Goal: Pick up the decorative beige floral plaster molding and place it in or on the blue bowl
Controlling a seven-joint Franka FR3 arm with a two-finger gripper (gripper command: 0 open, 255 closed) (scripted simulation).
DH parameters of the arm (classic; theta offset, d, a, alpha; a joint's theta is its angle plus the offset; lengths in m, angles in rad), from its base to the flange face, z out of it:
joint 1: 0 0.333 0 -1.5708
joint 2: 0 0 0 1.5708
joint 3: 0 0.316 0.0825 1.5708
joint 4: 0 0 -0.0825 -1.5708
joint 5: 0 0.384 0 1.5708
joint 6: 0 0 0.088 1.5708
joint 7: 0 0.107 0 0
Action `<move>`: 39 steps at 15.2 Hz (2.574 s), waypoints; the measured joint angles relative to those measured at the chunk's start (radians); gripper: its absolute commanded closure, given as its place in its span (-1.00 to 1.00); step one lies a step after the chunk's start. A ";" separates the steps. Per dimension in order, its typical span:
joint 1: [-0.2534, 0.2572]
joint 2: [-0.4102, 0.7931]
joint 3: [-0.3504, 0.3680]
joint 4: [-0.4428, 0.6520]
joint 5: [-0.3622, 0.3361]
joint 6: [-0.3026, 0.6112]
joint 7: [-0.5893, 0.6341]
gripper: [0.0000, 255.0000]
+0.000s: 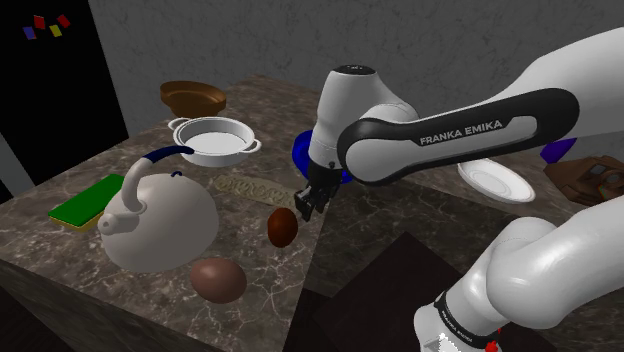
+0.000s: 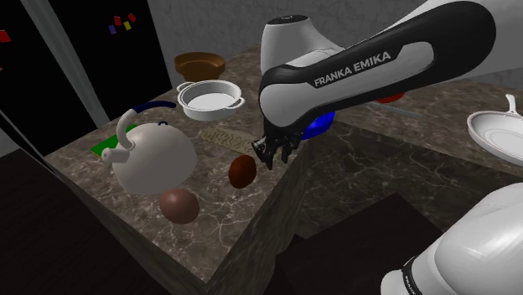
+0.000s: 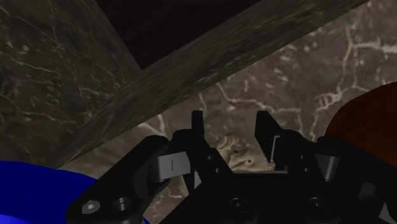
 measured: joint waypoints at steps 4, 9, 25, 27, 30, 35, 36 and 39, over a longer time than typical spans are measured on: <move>-0.001 -0.011 -0.004 0.002 0.001 -0.017 -0.002 1.00; -0.001 -0.039 -0.014 0.044 0.001 -0.088 -0.006 1.00; -0.002 -0.107 -0.043 0.204 -0.003 -0.316 -0.011 1.00; -0.003 -0.110 -0.046 0.230 -0.005 -0.345 -0.011 1.00; -0.005 -0.112 -0.051 0.268 -0.008 -0.384 -0.012 1.00; -0.008 -0.112 -0.058 0.331 -0.013 -0.448 -0.011 1.00; -0.012 -0.119 -0.068 0.331 -0.016 -0.456 -0.023 1.00; -0.029 -0.158 -0.121 0.302 -0.031 -0.469 -0.088 1.00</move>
